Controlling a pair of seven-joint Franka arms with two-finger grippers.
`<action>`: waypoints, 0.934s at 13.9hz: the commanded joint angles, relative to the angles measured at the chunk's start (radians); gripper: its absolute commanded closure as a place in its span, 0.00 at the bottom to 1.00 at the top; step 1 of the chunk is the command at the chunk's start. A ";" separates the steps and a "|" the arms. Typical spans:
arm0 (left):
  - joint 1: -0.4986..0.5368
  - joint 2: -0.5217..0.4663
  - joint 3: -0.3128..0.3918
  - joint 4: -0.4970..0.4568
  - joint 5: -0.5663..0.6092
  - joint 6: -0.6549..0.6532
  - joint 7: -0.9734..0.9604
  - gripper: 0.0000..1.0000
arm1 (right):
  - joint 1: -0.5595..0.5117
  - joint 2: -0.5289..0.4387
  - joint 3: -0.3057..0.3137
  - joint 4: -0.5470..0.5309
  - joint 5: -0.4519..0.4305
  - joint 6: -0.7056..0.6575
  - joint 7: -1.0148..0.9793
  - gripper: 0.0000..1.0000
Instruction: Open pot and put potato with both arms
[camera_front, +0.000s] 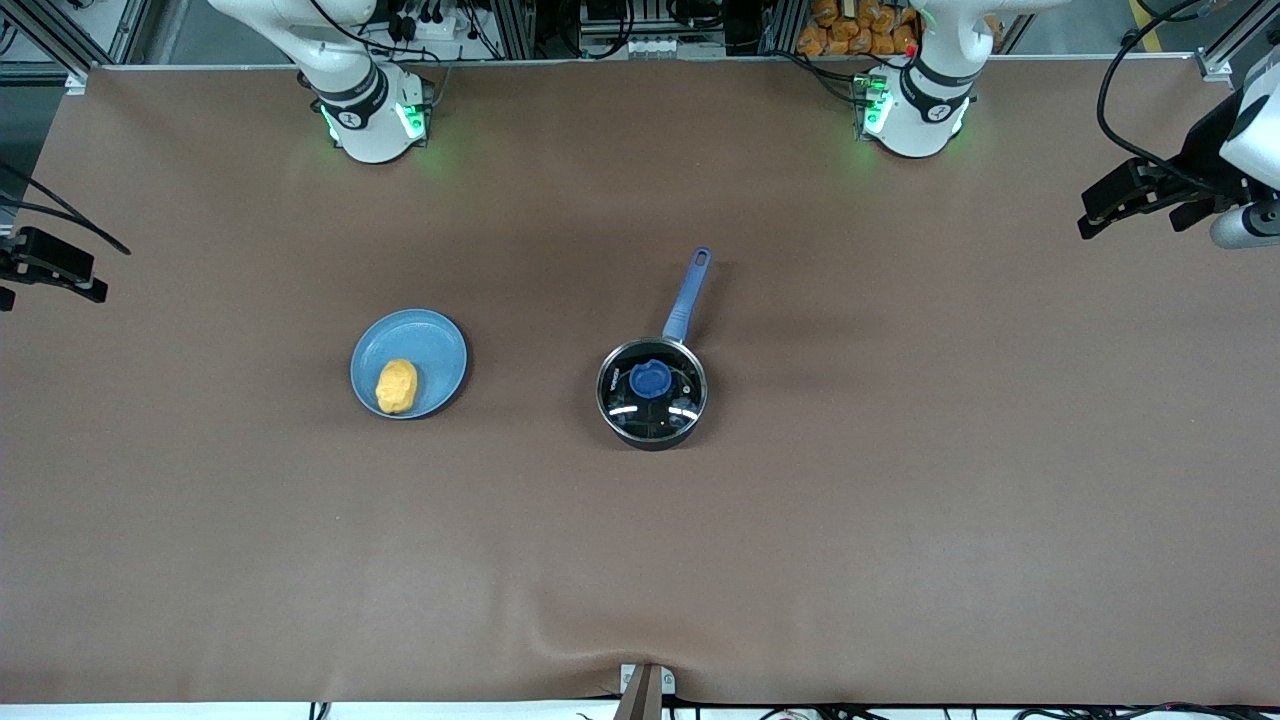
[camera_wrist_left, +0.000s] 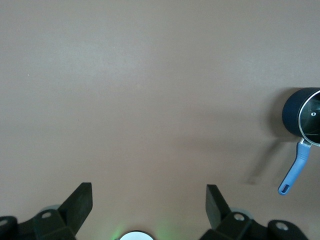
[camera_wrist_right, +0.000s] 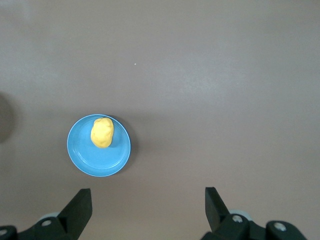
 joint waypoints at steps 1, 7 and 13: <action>0.007 -0.004 -0.005 0.009 0.022 -0.018 0.011 0.00 | 0.004 -0.010 -0.002 -0.018 0.008 0.021 -0.005 0.00; -0.013 0.074 -0.019 0.058 0.010 -0.018 0.024 0.00 | 0.004 -0.011 -0.002 -0.023 0.008 0.022 -0.005 0.00; -0.247 0.243 -0.037 0.133 0.005 0.019 -0.170 0.00 | 0.004 -0.016 -0.003 -0.035 0.008 0.032 -0.005 0.00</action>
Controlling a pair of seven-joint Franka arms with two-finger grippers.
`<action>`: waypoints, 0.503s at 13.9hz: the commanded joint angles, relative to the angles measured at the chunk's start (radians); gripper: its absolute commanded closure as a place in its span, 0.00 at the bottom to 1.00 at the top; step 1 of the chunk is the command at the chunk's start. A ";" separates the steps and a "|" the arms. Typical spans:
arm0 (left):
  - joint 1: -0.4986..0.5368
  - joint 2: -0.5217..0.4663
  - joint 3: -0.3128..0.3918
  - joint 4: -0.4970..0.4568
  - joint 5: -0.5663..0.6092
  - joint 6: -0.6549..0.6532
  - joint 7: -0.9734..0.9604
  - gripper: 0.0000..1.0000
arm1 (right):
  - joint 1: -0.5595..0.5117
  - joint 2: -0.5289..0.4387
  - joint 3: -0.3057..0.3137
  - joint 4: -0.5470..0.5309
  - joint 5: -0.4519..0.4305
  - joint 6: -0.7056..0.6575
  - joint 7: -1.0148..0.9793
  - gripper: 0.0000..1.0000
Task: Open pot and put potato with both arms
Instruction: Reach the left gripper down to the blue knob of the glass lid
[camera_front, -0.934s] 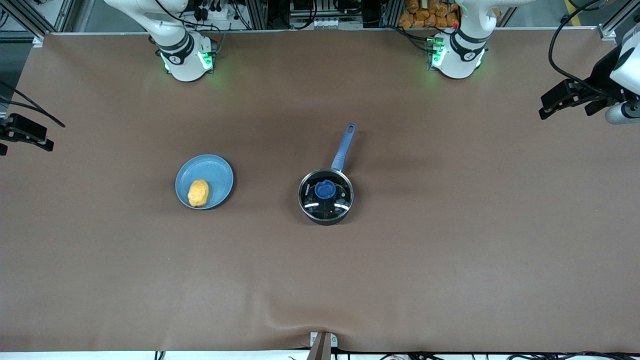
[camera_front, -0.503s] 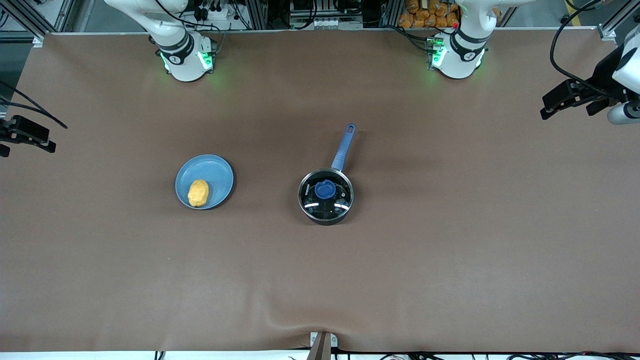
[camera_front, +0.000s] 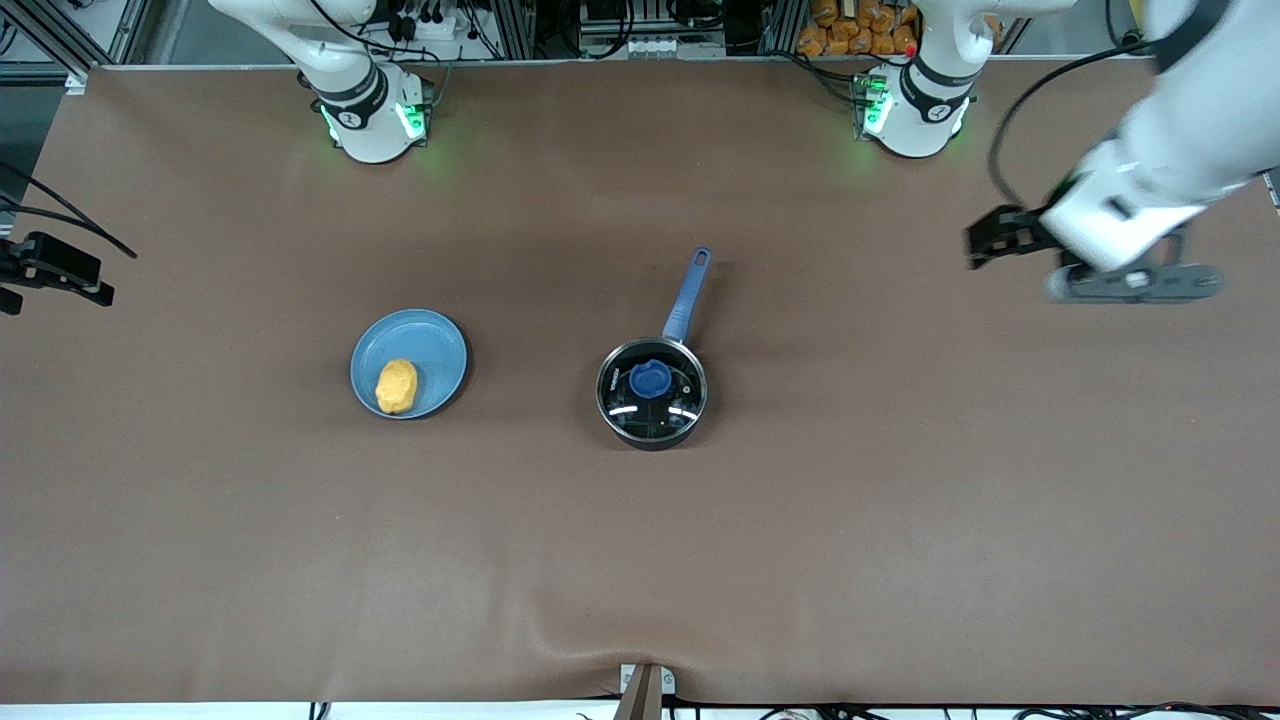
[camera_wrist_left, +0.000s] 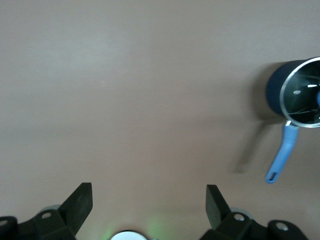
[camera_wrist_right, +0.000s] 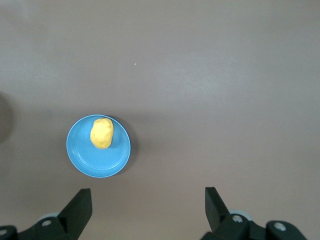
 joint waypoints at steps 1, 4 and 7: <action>-0.116 0.126 0.001 0.110 0.007 -0.004 -0.138 0.00 | 0.003 -0.016 -0.003 -0.020 0.008 0.015 -0.005 0.00; -0.235 0.211 0.001 0.130 0.005 0.112 -0.354 0.00 | 0.003 -0.014 -0.003 -0.022 0.008 0.018 -0.001 0.00; -0.348 0.304 0.002 0.132 0.007 0.247 -0.532 0.00 | 0.003 -0.016 -0.003 -0.029 0.008 0.030 0.001 0.00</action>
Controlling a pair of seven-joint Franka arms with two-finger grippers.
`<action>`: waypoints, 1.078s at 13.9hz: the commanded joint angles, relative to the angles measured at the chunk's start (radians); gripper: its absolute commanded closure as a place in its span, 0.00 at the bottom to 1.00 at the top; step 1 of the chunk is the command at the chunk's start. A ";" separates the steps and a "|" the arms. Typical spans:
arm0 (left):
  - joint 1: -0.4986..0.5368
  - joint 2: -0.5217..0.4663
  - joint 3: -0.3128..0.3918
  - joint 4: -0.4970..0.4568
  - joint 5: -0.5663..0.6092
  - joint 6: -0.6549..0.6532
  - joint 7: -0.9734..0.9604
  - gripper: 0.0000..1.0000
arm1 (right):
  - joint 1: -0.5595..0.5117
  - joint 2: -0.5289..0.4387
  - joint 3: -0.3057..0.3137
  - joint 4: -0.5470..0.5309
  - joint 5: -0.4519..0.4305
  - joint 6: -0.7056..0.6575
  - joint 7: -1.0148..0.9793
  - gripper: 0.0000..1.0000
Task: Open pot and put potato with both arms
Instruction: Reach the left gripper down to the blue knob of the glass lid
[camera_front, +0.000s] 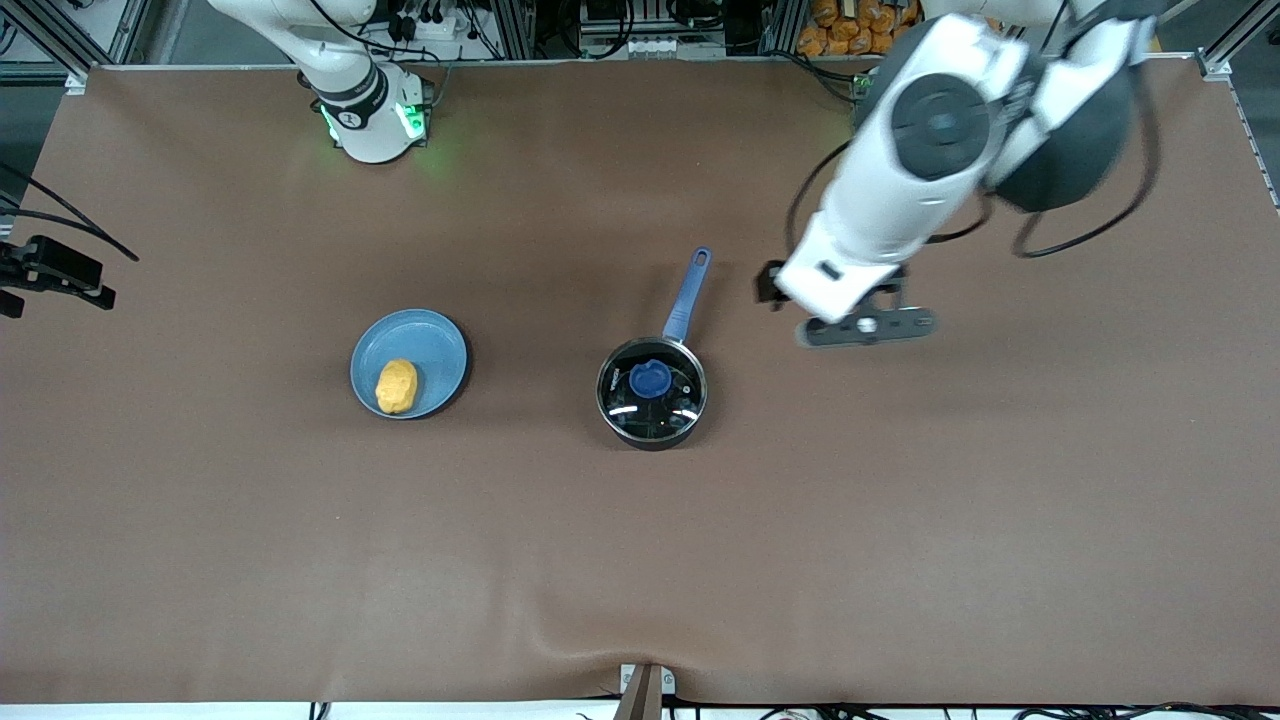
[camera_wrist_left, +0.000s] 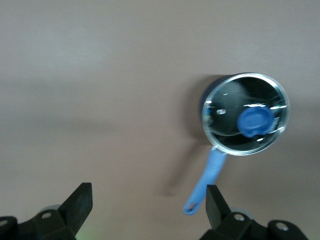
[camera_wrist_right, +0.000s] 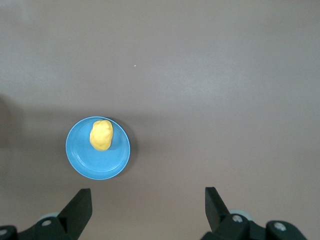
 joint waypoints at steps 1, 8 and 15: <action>-0.090 0.105 0.012 0.044 0.012 0.096 -0.171 0.00 | 0.003 -0.017 -0.003 -0.027 0.008 0.019 0.001 0.00; -0.221 0.332 0.073 0.153 0.019 0.337 -0.291 0.00 | 0.014 -0.017 -0.003 -0.046 0.009 0.056 0.004 0.00; -0.261 0.391 0.111 0.147 0.018 0.420 -0.243 0.00 | 0.193 0.071 0.000 -0.047 0.009 0.149 0.276 0.00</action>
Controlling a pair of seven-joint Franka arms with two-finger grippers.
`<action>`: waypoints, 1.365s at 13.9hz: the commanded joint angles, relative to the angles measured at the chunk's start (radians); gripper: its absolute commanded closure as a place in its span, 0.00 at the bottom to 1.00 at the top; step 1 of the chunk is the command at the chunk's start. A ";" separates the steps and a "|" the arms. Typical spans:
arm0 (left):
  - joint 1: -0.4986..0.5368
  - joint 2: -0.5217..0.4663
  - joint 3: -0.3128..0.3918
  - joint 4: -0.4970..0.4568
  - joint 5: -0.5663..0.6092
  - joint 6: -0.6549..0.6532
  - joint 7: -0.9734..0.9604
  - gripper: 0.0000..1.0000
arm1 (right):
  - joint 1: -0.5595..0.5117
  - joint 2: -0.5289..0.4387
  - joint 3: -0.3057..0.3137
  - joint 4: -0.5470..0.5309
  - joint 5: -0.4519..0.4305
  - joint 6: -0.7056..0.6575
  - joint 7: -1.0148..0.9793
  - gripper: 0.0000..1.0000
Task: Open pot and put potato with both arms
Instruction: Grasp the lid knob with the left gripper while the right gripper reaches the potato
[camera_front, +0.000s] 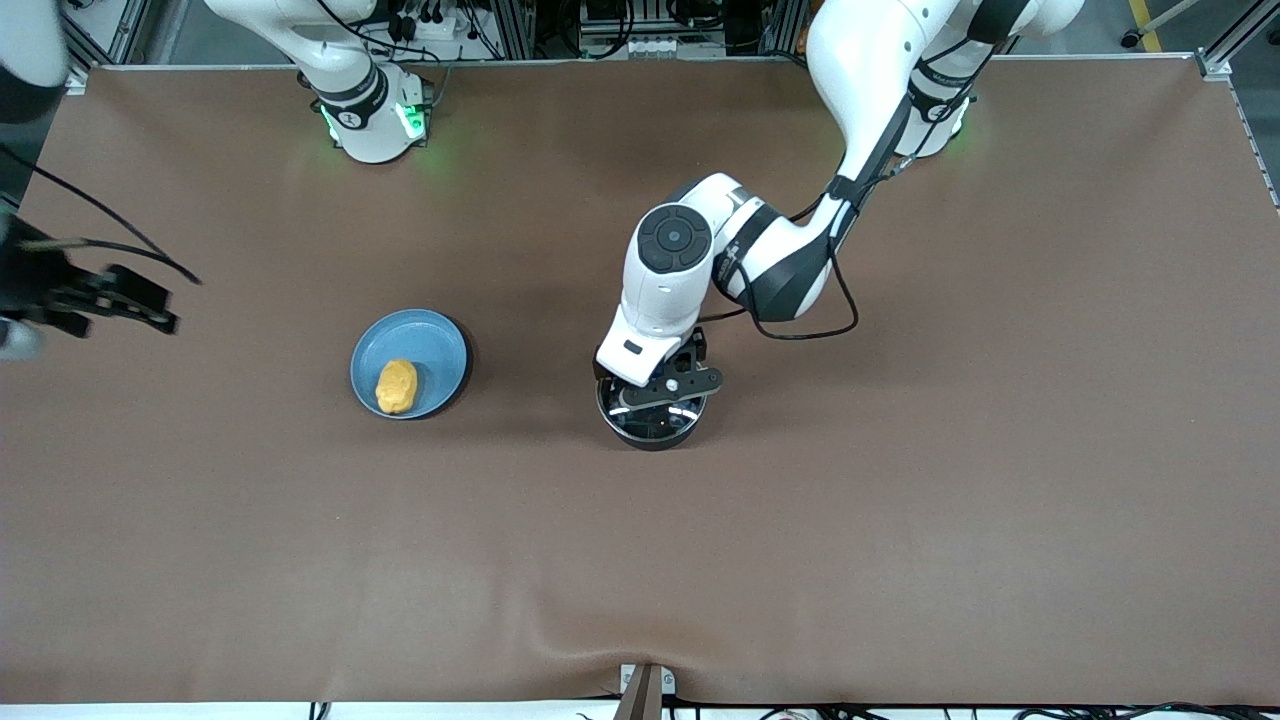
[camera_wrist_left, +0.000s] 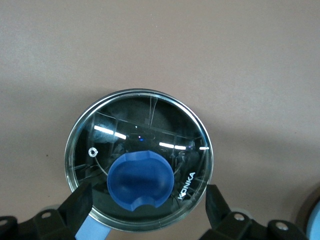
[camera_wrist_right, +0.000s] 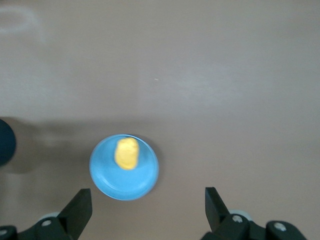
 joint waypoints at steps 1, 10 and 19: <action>-0.010 0.017 0.014 0.020 0.019 -0.002 0.019 0.00 | 0.054 0.056 -0.008 -0.013 0.006 0.066 0.044 0.00; -0.016 0.050 0.014 0.016 0.022 -0.002 0.047 0.00 | 0.012 0.044 -0.006 -0.269 0.006 0.293 0.029 0.00; -0.014 0.063 0.014 0.016 0.019 -0.002 0.050 0.15 | 0.002 0.061 -0.006 -0.450 0.006 0.514 0.030 0.00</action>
